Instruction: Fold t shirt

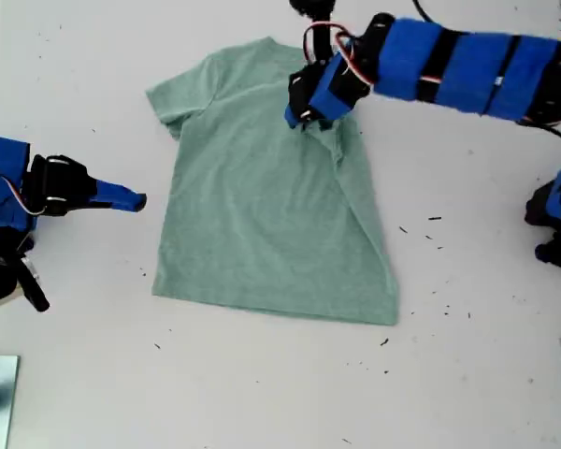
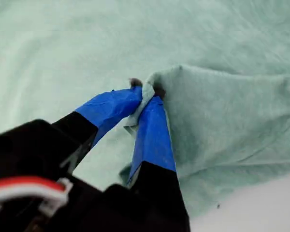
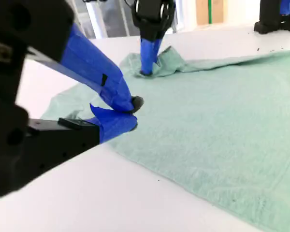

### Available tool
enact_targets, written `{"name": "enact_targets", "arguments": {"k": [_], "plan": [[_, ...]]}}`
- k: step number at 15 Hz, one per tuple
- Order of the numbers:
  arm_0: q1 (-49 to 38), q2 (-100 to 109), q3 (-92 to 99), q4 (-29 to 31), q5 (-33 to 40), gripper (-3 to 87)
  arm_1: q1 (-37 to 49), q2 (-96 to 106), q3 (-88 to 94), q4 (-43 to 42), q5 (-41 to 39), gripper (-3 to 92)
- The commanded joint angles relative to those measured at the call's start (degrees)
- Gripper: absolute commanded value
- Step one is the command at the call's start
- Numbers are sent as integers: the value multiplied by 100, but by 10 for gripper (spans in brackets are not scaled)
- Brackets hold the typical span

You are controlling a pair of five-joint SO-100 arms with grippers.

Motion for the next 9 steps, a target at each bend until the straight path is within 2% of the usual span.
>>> {"name": "enact_targets", "arguments": {"k": [1, 2, 3, 5, 9], "plan": [[26, 26, 44, -44, 62, -2, 158, -694, -290, -132, 290, 316], [18, 26, 44, -44, 62, -2, 158, -483, -422, 360, 281, 326], [44, 26, 44, -44, 62, -1, 88, 237, -439, 694, 123, 290], [0, 26, 44, -44, 62, 4, 9, 1854, -413, 1292, -167, 285], [-35, 26, 44, -53, 62, 12, 79, 5001, 1521, 2021, -378, 245]]}}
